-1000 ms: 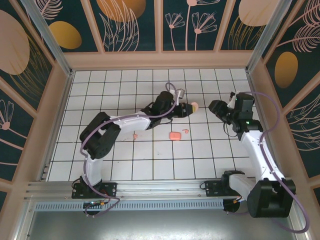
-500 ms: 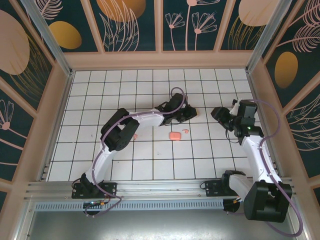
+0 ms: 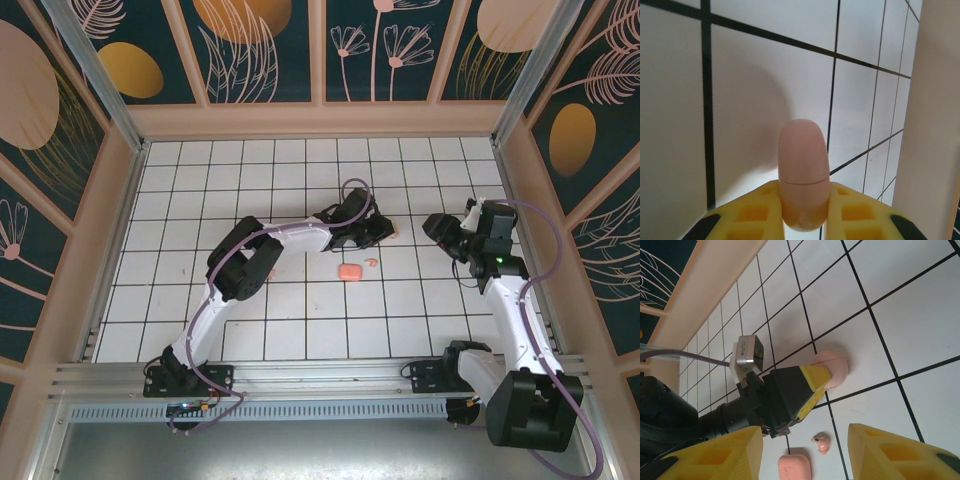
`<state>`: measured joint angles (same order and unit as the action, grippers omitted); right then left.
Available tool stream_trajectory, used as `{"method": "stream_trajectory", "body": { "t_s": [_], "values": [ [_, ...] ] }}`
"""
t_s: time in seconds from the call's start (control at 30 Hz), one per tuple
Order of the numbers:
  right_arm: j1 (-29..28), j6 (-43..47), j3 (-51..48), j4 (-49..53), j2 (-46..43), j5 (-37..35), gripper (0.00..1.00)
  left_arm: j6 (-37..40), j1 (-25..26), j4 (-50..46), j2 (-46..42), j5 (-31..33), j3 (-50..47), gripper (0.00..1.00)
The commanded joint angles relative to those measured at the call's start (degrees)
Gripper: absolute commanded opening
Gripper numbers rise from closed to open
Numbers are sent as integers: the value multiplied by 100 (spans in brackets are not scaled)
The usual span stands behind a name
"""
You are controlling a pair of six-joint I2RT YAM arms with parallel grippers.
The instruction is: Insert wireless bluetooth earbuds into charging case
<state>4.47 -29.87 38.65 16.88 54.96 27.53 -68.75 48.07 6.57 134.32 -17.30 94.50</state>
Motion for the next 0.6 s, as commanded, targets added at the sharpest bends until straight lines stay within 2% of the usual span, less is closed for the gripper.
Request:
{"method": "stream_trajectory", "body": {
  "t_s": [0.0,0.3,0.57],
  "values": [
    [48,104,-11,-38,-160,60,48,-151,54,-221,127,32,148,18],
    [53,146,54,110,-232,53,48,-24,59,-457,78,155,219,29],
    [41,358,396,585,-288,-116,50,401,54,-844,-357,471,-11,46]
  ]
}}
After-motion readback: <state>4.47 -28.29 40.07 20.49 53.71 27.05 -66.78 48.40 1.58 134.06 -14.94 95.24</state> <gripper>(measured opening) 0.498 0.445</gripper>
